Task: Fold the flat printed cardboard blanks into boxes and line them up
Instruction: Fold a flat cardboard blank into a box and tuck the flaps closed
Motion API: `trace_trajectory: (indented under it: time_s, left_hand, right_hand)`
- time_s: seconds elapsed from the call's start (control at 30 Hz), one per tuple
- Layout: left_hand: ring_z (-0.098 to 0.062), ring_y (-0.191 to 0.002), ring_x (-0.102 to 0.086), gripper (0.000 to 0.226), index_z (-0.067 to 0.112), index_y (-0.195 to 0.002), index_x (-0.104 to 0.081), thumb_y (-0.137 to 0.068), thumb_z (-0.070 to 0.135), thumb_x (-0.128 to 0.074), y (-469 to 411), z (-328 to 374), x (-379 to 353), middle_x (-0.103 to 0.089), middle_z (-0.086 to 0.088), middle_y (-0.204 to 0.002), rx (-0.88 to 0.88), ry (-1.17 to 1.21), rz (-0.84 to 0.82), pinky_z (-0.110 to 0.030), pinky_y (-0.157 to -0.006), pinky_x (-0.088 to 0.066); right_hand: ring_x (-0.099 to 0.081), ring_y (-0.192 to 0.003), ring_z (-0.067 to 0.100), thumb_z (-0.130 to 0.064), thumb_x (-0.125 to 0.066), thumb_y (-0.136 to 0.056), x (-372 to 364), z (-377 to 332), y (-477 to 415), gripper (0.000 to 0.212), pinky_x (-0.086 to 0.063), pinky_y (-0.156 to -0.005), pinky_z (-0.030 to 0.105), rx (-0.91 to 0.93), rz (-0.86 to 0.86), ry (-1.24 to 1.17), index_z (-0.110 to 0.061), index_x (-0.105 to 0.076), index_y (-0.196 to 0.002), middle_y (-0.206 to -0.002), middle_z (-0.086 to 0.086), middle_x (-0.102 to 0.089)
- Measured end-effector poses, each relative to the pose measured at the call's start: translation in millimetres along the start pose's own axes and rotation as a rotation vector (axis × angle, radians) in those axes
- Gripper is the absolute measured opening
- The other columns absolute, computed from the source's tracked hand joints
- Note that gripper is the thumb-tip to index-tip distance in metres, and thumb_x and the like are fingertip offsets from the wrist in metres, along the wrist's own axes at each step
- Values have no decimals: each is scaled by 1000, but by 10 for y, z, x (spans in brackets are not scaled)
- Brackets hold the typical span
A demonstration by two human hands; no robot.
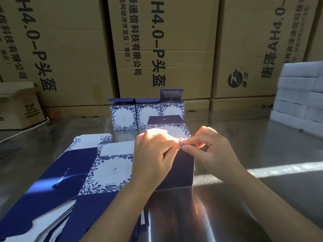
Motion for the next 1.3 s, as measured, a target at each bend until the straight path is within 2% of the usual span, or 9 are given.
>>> trace_trajectory:
  time_s: [0.1, 0.37, 0.53, 0.77, 0.9, 1.03, 1.1, 1.2, 1.3]
  left_hand:
    - [-10, -81, -51, 9, 27, -78, -74, -81, 26, -65, 5, -14, 8, -64, 13, -73, -4, -5, 7, -26, -78, -30]
    - [-14, -88, -61, 10, 26, -81, -73, -81, 30, -63, 25, -41, 13, -69, 13, -85, 33, -27, -20, -30, -87, -33]
    - [-5, -87, -56, 5, 25, -76, -71, -78, 25, -66, 12, -37, 15, -67, 17, -82, 64, 78, 19, -25, -85, -32]
    - [-4, -86, -54, 8, 25, -78, -72, -81, 23, -65, 11, -19, 15, -66, 16, -80, 25, 66, 9, -27, -83, -33]
    - [-8, -85, -57, 8, 25, -80, -73, -82, 25, -65, 11, -32, 12, -66, 15, -80, 13, 45, -1, -29, -83, -35]
    - [-10, -85, -59, 8, 25, -82, -73, -82, 26, -65, 15, -44, 0, -67, 13, -82, 16, 44, 0, -34, -81, -42]
    - [-17, -90, -59, 12, 22, -86, -74, -82, 26, -64, 32, -43, -15, -68, 6, -89, 25, 42, 10, -39, -80, -47]
    - [-26, -113, -52, 22, 20, -96, -72, -79, 31, -62, 47, -59, -29, -59, -5, -117, 101, 65, 15, -44, -91, -47]
    - [-13, -133, -33, 45, 27, -119, -60, -75, 37, -64, 39, -130, -34, -37, 2, -142, 228, 174, -38, -30, -97, -38]
  right_hand:
    - [-51, -77, 13, -17, -76, -78, 17, 6, -5, 8, -41, -66, 21, 6, -19, 19, -24, -78, -81, -73, -3, -57]
    - [-54, -78, 7, -21, -77, -76, 133, 70, -52, 14, -38, -65, 11, -40, -50, 33, -35, -74, -74, -78, -17, -57]
    - [-42, -102, -1, -26, -78, -75, 61, 28, -22, 10, -28, -85, 3, 71, -9, 181, -32, -76, -83, -104, -19, -49]
    - [-51, -91, 15, -17, -76, -78, -14, 10, -5, 6, -37, -81, 16, 123, 26, 162, -19, -77, -84, -86, -10, -59]
    - [-53, -90, 15, -19, -73, -79, -37, 17, -9, 6, -42, -81, 26, 143, 9, 116, -16, -75, -84, -85, -7, -63]
    - [-50, -102, 3, -26, -61, -79, -78, 36, -16, 13, -39, -86, 15, 92, -44, 83, -21, -70, -87, -99, -18, -61]
    - [-47, -109, -3, -27, -57, -80, -93, 57, -13, 13, -35, -90, 10, 66, -70, 71, -29, -66, -90, -108, -22, -58]
    - [-46, -113, -5, -26, -55, -82, -52, 122, -28, 12, -35, -94, 14, 27, -69, 105, -33, -62, -90, -116, -26, -55]
    - [-53, -110, 6, -15, -62, -87, 41, 226, -61, 17, -35, -86, 6, -1, -41, 158, -31, -61, -89, -126, -24, -51]
Point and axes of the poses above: each hand's wrist, its own y-axis away from the middle knuckle, its own x-axis out of the back of the hand, z = x × y, the point moved 3 cm from there along -y, towards the middle knuckle
